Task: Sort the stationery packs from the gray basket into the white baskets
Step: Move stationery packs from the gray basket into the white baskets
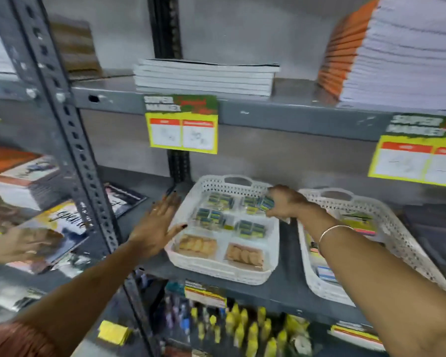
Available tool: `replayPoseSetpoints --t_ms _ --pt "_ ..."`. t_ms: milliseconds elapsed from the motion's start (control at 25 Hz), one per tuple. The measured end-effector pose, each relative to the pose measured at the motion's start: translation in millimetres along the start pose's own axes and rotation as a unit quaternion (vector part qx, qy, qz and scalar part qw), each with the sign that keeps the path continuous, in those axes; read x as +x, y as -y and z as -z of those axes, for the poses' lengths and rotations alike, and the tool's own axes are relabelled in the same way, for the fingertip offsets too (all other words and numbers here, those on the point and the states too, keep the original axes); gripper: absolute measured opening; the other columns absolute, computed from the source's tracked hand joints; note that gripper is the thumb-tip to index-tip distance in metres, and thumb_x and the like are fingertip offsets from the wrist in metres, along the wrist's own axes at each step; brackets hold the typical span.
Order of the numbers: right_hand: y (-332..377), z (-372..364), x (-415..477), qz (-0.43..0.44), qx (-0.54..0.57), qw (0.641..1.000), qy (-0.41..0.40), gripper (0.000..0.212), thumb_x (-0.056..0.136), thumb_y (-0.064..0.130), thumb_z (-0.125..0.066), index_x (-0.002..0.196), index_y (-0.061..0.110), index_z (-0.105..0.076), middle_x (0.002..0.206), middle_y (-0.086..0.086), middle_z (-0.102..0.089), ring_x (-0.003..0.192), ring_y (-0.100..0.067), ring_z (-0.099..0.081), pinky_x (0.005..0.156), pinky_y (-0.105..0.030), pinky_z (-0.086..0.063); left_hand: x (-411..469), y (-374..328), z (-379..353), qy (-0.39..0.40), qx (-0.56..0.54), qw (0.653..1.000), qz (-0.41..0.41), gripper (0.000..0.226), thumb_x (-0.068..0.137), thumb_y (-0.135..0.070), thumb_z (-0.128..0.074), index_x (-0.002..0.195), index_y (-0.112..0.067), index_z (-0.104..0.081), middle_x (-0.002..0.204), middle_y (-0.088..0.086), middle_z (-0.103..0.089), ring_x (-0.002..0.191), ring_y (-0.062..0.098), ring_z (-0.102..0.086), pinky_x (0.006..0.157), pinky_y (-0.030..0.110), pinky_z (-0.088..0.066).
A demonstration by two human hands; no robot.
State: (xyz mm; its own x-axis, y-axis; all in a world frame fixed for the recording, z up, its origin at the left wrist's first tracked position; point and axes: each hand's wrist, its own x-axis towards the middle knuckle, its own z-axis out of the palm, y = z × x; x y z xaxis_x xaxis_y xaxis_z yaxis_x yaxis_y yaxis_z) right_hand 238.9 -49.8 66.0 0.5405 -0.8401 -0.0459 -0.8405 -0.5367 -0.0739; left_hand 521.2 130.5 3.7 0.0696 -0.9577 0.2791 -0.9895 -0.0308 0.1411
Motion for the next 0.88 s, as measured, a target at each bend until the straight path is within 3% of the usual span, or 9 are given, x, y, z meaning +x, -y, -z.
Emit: replayPoseSetpoints --t_ms 120,200,320,440,720,880 --pt "32.6 -17.2 11.2 -0.003 -0.001 0.999 0.038 0.060 0.077 0.034 -0.070 0.127 0.005 -0.053 0.132 -0.016 -0.053 0.119 -0.031 -0.054 0.094 -0.035 -0.049 -24.2 29.1 -6.8 0.004 -0.023 0.999 -0.030 0.096 0.078 -0.078 -0.008 0.144 -0.008 -0.014 0.149 0.007 -0.007 0.139 0.027 -0.014 0.111 0.036 -0.017" --pt "46.0 -31.6 18.1 -0.003 -0.004 0.998 0.057 0.058 0.080 0.033 -0.068 0.128 0.004 -0.050 0.132 -0.016 -0.052 0.118 -0.031 -0.053 0.093 -0.034 -0.048 -36.5 37.9 -17.2 0.003 -0.061 0.998 -0.022 0.096 0.079 -0.078 -0.015 0.144 -0.008 -0.005 0.149 0.005 -0.003 0.140 0.021 -0.007 0.112 0.028 -0.008" --pt "55.6 -48.9 24.9 -0.015 -0.020 0.996 0.083 0.063 0.082 0.032 -0.067 0.133 0.003 -0.045 0.136 -0.017 -0.046 0.123 -0.031 -0.050 0.096 -0.035 -0.046 -51.3 44.4 -35.8 0.059 -0.077 0.995 -0.028 0.106 0.071 -0.084 -0.018 0.142 -0.011 0.011 0.150 0.006 0.013 0.140 0.017 0.010 0.113 0.028 -0.001" --pt "56.3 -56.9 29.8 -0.025 -0.027 0.994 0.105 0.062 0.082 0.031 -0.067 0.133 0.003 -0.044 0.136 -0.017 -0.045 0.124 -0.030 -0.049 0.096 -0.035 -0.046 -56.9 48.2 -52.3 0.138 -0.022 0.989 -0.046 0.118 0.059 -0.092 -0.010 0.142 -0.011 0.014 0.148 0.004 0.020 0.137 0.018 0.017 0.116 0.036 -0.001" --pt "55.8 -74.6 39.5 -0.023 -0.060 0.987 0.148 0.057 0.081 0.031 -0.066 0.127 0.003 -0.048 0.132 -0.017 -0.046 0.120 -0.030 -0.050 0.095 -0.037 -0.048 -53.6 51.3 -67.7 0.127 0.018 0.991 -0.049 0.114 0.059 -0.091 -0.008 0.145 -0.017 0.007 0.156 0.005 0.002 0.139 0.015 0.010 0.115 0.044 0.003" --pt "54.8 -79.6 44.7 -0.014 -0.074 0.985 0.155 0.074 0.078 0.034 -0.070 0.140 0.008 -0.039 0.141 -0.015 -0.042 0.128 -0.031 -0.046 0.103 -0.039 -0.046 -53.8 50.8 -71.1 0.108 0.021 0.992 -0.053 0.113 0.061 -0.090 -0.009 0.145 -0.015 0.000 0.156 0.008 -0.006 0.141 0.020 0.000 0.114 0.046 0.001"
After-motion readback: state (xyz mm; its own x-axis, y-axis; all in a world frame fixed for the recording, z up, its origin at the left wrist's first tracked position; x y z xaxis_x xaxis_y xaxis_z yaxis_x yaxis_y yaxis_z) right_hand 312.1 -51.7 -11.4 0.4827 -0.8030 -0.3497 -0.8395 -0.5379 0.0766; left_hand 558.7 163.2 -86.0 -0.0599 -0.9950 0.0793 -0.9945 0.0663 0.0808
